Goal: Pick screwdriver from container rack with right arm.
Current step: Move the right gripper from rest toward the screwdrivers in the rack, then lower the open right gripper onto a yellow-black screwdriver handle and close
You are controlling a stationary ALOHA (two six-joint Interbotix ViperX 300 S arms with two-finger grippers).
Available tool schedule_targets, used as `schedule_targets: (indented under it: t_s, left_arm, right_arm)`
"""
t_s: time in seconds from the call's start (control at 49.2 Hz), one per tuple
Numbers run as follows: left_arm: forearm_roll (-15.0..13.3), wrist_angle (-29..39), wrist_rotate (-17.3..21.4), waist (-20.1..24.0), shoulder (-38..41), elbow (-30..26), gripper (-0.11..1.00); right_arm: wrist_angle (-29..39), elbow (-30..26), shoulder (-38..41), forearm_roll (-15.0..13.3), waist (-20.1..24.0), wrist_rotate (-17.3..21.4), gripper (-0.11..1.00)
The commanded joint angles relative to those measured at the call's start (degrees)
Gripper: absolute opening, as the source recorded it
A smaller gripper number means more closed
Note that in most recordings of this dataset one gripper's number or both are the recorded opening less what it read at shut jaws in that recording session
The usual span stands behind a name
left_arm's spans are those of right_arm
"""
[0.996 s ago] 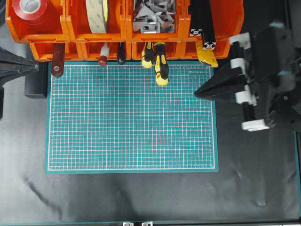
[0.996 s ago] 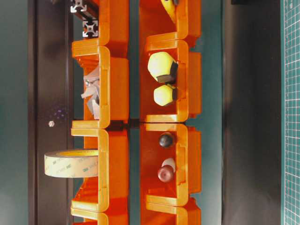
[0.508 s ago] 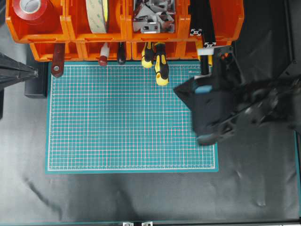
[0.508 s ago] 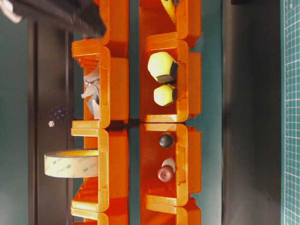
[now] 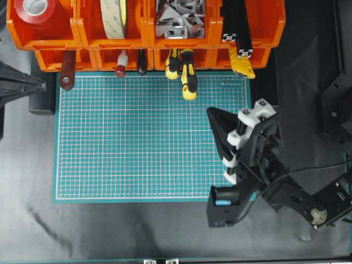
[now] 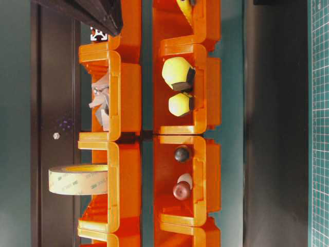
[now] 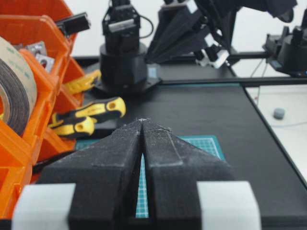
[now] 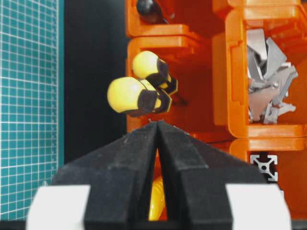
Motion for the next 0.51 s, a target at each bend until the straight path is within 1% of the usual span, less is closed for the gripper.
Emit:
schedule_targets:
  t_s: [0.0, 0.081, 0.142, 0.203, 0.285, 0.366, 0.427, 0.488]
  left_arm:
    - [0.18, -0.26, -0.18, -0.18, 0.44, -1.49, 0.0]
    - [0.18, -0.26, -0.18, -0.09, 0.53, -1.49, 0.0]
    - [0.18, -0.26, -0.26, -0.09, 0.53, -1.58, 0.0]
    - [0.18, -0.26, -0.35, -0.09, 0.53, -1.49, 0.0]
    - [0.18, -0.26, -0.97, -0.26, 0.53, -1.58, 0.0]
    - [0.18, -0.26, -1.67, -0.62, 0.53, -1.49, 0.0]
    - [0.18, -0.09, -2.02, -0.79, 0.7, -1.49, 0.0]
    - [0.18, 0.26, -2.2, -0.97, 0.79, -1.49, 0.0]
  right_arm:
    - [0.62, -0.44, -0.53, -0.79, 0.09, -0.09, 0.02]
    - [0.26, -0.09, -0.53, -0.79, 0.09, -0.62, 0.03]
    - [-1.14, 0.44, -0.53, -0.79, 0.09, -1.05, 0.11]
    - [-2.99, 1.05, -0.44, -0.79, 0.09, -1.49, 0.26]
    - [-5.1, 1.67, -0.18, -0.88, -0.18, -1.23, 0.5]
    - [-5.1, 1.76, 0.7, -1.41, -0.44, -1.23, 0.73]
    - [-3.6, 2.02, 1.85, -3.08, -0.53, -1.23, 0.83]
    - [-2.64, 2.37, 2.9, -4.92, -0.62, -1.14, 0.86]
